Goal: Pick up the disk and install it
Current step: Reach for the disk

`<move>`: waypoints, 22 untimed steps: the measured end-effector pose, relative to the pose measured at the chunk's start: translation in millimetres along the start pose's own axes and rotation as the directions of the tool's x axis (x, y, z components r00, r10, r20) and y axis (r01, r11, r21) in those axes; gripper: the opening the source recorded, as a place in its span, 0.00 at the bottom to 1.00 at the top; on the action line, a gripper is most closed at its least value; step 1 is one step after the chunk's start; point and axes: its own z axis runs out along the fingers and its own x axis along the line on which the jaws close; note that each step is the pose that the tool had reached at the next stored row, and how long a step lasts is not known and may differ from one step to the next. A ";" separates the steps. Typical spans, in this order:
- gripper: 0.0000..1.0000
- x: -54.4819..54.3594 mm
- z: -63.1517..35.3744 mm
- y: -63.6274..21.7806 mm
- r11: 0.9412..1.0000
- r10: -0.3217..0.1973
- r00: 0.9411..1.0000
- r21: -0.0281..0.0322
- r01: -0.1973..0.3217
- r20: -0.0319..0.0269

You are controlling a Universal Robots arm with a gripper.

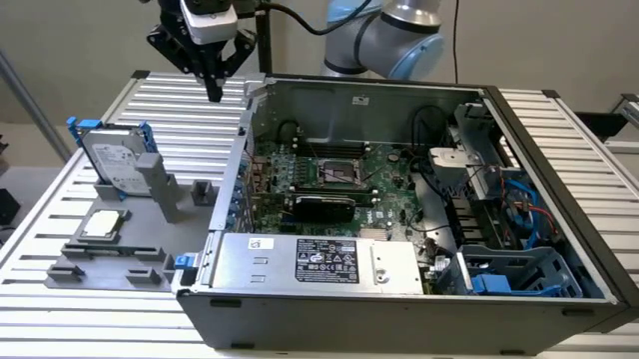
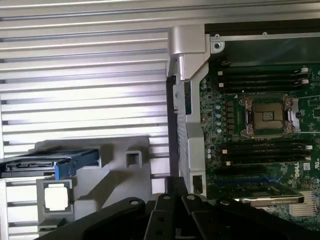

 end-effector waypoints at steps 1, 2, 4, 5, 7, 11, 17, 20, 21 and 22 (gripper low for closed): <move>0.00 4.7 0.3 0.5 1.000 0.000 1.000 0.000 0.000 0.000; 0.00 9.1 0.6 1.0 1.000 0.000 1.000 0.000 0.000 0.000; 0.00 18.4 1.2 2.0 1.000 0.000 1.000 0.000 0.000 0.000; 0.00 22.7 1.4 2.5 1.000 0.000 1.000 0.000 0.000 0.000; 0.00 32.1 2.0 3.4 1.000 0.000 1.000 0.000 0.000 -0.001; 0.00 50.4 3.3 5.2 1.000 0.000 1.000 0.000 0.000 -0.002; 0.00 78.2 5.6 8.0 1.000 0.000 1.000 0.000 0.000 -0.005; 0.00 91.8 7.0 9.3 1.000 0.000 1.000 0.000 0.000 -0.006; 0.00 96.6 7.5 9.7 1.000 0.000 1.000 0.000 0.000 -0.007; 0.00 100.9 7.9 10.1 1.000 0.000 1.000 0.000 0.000 -0.007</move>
